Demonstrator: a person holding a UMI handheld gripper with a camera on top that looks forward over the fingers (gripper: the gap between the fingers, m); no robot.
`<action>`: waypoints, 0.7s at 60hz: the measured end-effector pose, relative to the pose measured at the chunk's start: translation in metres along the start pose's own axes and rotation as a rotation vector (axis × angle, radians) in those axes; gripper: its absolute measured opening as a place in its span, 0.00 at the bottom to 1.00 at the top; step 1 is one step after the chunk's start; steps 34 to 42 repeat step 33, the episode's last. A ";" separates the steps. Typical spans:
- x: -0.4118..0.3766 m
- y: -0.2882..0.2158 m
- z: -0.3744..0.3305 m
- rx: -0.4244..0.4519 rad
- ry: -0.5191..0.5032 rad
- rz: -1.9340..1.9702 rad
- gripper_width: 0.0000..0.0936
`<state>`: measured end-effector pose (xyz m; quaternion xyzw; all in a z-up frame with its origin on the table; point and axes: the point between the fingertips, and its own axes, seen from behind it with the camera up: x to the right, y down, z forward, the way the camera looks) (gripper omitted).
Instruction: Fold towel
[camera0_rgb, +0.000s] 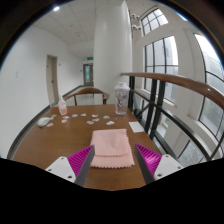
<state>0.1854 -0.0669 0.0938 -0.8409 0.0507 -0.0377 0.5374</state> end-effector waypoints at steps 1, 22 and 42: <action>-0.004 0.000 -0.007 0.007 -0.006 -0.002 0.89; -0.053 0.028 -0.084 0.048 -0.049 -0.098 0.90; -0.054 0.037 -0.090 0.047 -0.083 -0.045 0.89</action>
